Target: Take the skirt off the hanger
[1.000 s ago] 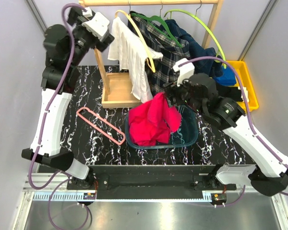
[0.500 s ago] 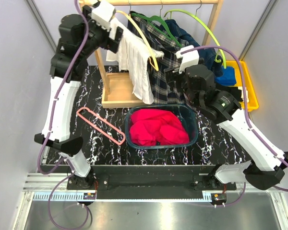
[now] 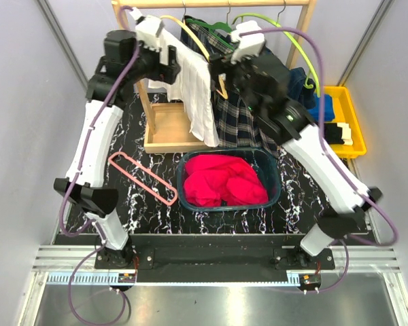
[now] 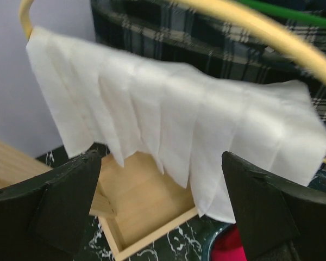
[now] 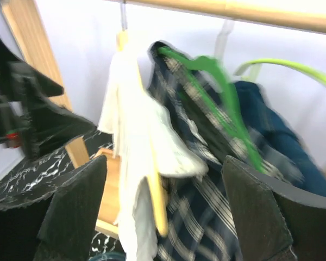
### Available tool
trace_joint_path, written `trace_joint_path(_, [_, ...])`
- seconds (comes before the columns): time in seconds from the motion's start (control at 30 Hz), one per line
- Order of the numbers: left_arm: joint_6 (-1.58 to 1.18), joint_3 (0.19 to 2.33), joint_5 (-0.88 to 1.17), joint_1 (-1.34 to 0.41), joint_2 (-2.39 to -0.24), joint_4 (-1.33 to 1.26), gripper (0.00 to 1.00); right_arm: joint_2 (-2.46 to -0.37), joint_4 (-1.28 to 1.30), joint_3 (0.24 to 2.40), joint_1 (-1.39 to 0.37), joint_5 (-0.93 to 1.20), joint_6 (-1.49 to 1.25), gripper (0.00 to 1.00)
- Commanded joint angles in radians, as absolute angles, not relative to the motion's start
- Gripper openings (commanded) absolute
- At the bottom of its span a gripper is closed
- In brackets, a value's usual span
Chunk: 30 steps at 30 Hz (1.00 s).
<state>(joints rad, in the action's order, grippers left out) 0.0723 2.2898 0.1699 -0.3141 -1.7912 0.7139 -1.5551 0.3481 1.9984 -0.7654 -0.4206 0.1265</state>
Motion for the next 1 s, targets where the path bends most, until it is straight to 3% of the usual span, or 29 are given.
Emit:
trace_joint_path(0.0, [-0.055,2.183,0.254,-0.213,-1.637,0.676,0.99,-1.702,0.301,2.126,-0.675,-0.235,0.108,0.92])
trace_joint_path(0.23, [-0.046,2.005,0.322,-0.042,-1.514,0.666,0.99,-1.835,0.276,2.247,-0.580,-0.083,-0.037,0.87])
trace_joint_path(0.4, [-0.006,1.887,0.328,-0.021,-1.447,0.660,0.99,-1.885,0.264,2.307,-0.577,-0.011,-0.078,0.82])
trace_joint_path(0.63, [0.003,1.861,0.359,-0.021,-1.457,0.655,0.99,-1.890,0.270,2.306,-0.577,0.100,-0.136,0.43])
trace_joint_path(0.7, [0.003,1.865,0.360,-0.021,-1.463,0.653,0.99,-1.885,0.273,2.292,-0.575,0.098,-0.138,0.48])
trace_joint_path(0.77, [0.003,1.879,0.368,-0.021,-1.473,0.653,0.99,-1.885,0.279,2.273,-0.577,0.094,-0.138,0.60])
trace_joint_path(0.97, [0.003,1.894,0.383,-0.021,-1.474,0.653,0.99,-1.907,0.279,2.270,-0.577,0.107,-0.123,0.67])
